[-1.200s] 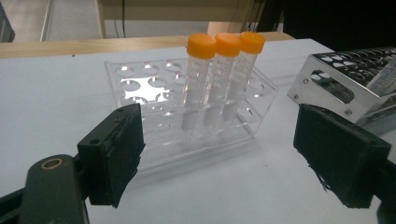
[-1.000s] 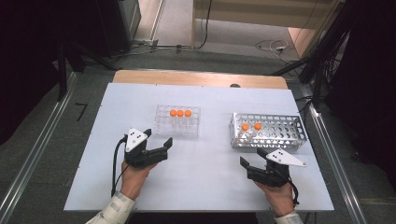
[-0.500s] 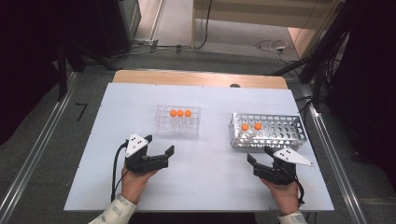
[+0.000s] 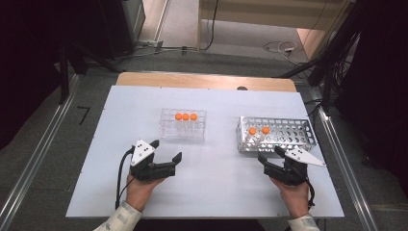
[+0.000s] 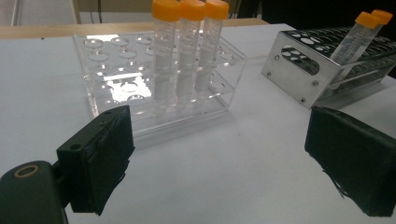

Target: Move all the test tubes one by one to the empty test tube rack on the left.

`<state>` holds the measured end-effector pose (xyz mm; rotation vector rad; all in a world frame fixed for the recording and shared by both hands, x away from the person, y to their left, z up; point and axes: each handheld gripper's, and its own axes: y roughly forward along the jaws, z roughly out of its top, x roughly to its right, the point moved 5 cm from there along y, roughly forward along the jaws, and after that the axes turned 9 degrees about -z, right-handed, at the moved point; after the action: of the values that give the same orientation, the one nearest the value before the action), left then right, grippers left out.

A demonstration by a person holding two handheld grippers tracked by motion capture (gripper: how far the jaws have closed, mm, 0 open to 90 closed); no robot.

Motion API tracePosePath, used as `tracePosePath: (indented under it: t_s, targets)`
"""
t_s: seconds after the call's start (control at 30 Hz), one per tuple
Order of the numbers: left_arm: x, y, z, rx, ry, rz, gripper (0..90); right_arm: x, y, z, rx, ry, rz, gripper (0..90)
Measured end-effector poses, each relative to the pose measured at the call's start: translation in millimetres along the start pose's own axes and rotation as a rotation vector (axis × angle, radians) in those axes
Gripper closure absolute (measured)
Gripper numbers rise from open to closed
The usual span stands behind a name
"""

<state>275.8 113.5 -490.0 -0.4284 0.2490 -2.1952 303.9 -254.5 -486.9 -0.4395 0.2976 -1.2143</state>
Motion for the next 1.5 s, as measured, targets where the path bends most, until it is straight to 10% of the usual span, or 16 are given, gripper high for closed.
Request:
tracePosePath:
  t_s: [1.5]
  targets:
    - [-5.4,-0.5,-0.6,0.017,-0.018,0.016,10.6,2.3,40.0,25.1,0.035,-0.033,-0.066,64.4]
